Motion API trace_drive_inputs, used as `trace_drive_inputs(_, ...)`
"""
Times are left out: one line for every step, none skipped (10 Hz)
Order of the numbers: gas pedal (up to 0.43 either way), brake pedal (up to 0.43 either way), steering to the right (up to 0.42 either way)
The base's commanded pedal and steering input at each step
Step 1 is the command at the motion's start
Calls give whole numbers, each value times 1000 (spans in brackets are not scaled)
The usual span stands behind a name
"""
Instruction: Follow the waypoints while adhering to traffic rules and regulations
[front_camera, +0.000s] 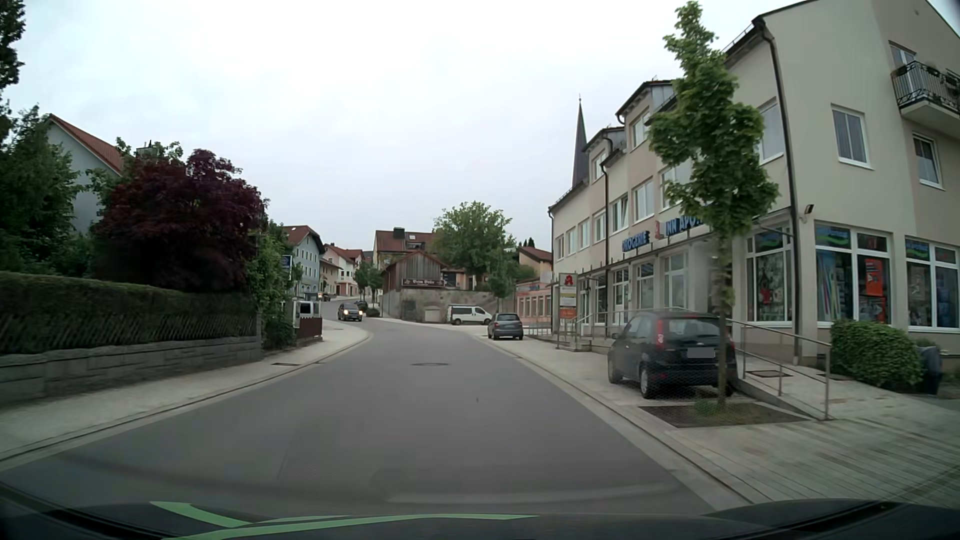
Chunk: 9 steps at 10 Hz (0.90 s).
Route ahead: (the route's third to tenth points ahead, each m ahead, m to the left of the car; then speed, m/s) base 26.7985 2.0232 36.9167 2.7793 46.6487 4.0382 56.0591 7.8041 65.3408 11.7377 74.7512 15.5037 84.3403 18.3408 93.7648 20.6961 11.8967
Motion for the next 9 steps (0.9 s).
trace_drive_inputs(79,0,-6)
trace_drive_inputs(87,0,-6)
trace_drive_inputs(87,0,-6)
trace_drive_inputs(87,0,-6)
trace_drive_inputs(87,0,-6)
trace_drive_inputs(87,0,-6)
trace_drive_inputs(87,0,-6)
trace_drive_inputs(87,0,-7)
trace_drive_inputs(87,0,-9)
